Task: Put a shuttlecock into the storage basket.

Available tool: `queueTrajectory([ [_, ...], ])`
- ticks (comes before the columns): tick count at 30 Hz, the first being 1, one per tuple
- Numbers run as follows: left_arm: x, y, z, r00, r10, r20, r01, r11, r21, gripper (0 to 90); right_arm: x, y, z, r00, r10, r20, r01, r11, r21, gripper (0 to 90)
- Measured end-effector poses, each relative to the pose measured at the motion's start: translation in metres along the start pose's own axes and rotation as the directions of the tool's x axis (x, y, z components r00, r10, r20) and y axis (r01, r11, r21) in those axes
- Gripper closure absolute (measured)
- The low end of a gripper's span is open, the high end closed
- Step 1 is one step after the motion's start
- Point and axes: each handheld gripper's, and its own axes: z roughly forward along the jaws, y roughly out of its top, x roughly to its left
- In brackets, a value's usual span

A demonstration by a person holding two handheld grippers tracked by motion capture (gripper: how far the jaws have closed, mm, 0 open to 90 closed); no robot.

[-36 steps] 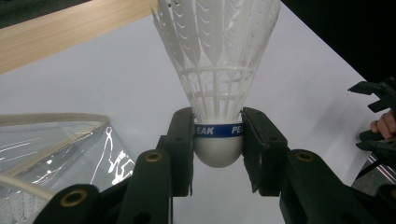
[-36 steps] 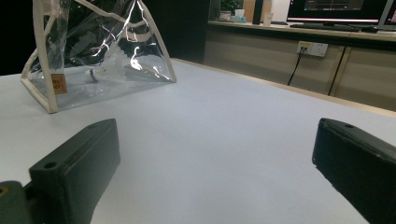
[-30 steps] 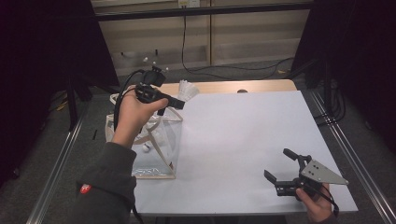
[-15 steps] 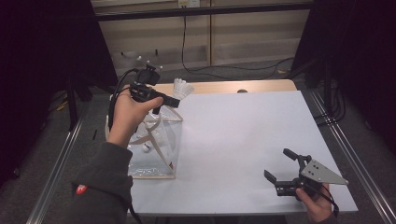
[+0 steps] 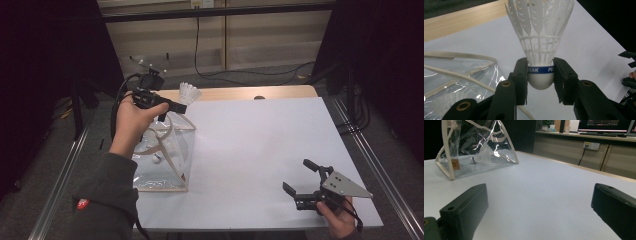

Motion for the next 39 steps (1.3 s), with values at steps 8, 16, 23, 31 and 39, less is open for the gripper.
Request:
queueTrajectory([
  [8, 0.006, -0.003, -0.003, 0.9998, -0.015, -0.010, 0.015, 0.9999, -0.006, 65.6, 0.000, 0.000, 0.000, 1.0000, -0.002, 0.000, 0.002, 1.000, -0.001, 0.6],
  [16, 0.013, -0.006, -0.006, 0.9992, -0.031, -0.023, 0.031, 0.9994, -0.014, 65.6, 0.000, 0.000, 0.000, 1.0000, -0.002, 0.000, 0.002, 1.000, 0.001, 0.6],
  [23, 0.016, -0.008, -0.009, 0.9987, -0.038, -0.034, 0.037, 0.9992, -0.012, 65.6, 0.000, 0.000, 0.000, 1.0000, -0.004, 0.000, 0.004, 1.000, 0.000, 0.6],
  [31, 0.020, -0.009, -0.011, 0.9979, -0.048, -0.044, 0.047, 0.9988, -0.016, 65.7, 0.000, 0.000, 0.000, 1.0000, -0.002, 0.000, 0.002, 1.000, 0.001, 0.6],
  [39, 0.023, -0.012, -0.013, 0.9970, -0.052, -0.057, 0.052, 0.9986, -0.015, 65.6, 0.000, 0.000, 0.000, 1.0000, -0.002, -0.001, 0.002, 1.000, 0.000, 0.6],
])
